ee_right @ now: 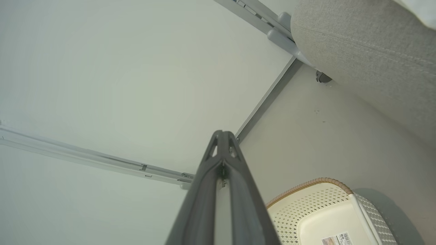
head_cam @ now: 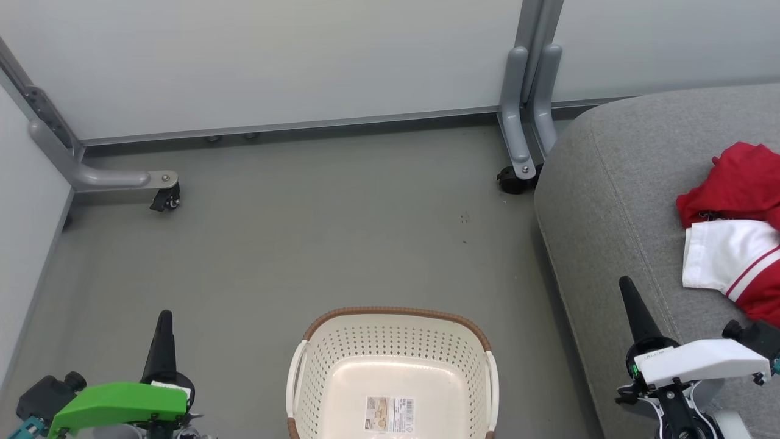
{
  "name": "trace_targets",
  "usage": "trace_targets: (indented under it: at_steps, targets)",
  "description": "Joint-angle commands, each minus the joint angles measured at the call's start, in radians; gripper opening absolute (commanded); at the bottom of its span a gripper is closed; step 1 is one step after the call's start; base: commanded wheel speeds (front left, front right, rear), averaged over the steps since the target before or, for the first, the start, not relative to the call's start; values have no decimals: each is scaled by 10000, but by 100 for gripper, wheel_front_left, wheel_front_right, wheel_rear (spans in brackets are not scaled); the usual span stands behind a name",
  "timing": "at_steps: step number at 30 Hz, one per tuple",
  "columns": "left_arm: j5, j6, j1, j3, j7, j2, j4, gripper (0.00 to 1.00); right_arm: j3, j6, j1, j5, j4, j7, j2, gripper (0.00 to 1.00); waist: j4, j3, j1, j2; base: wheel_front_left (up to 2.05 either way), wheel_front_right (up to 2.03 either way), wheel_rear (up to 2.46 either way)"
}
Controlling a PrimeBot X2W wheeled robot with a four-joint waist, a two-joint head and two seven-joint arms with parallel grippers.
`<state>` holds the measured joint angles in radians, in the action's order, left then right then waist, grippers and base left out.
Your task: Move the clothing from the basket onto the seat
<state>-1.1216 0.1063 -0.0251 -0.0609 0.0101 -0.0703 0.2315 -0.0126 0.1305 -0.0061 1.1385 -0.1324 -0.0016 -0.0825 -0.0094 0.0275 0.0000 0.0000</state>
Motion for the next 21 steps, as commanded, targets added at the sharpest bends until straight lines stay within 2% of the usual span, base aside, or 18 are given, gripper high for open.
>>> trace_targets:
  at_steps: [1, 21]
  targets:
    - [-285, 68, -260, -68, -57, 24, -55, 0, -48, 3, -241, 308, 4, 36, -65, 0, 3, -6, 0, 0, 0, 0, 0]
    - [-2135, 152, -533, -266, -535, 87, 28, 0, -246, 3, -552, 2238, -444, 340, -59, 0, 33, -86, 0, 0, 0, 0, 0]
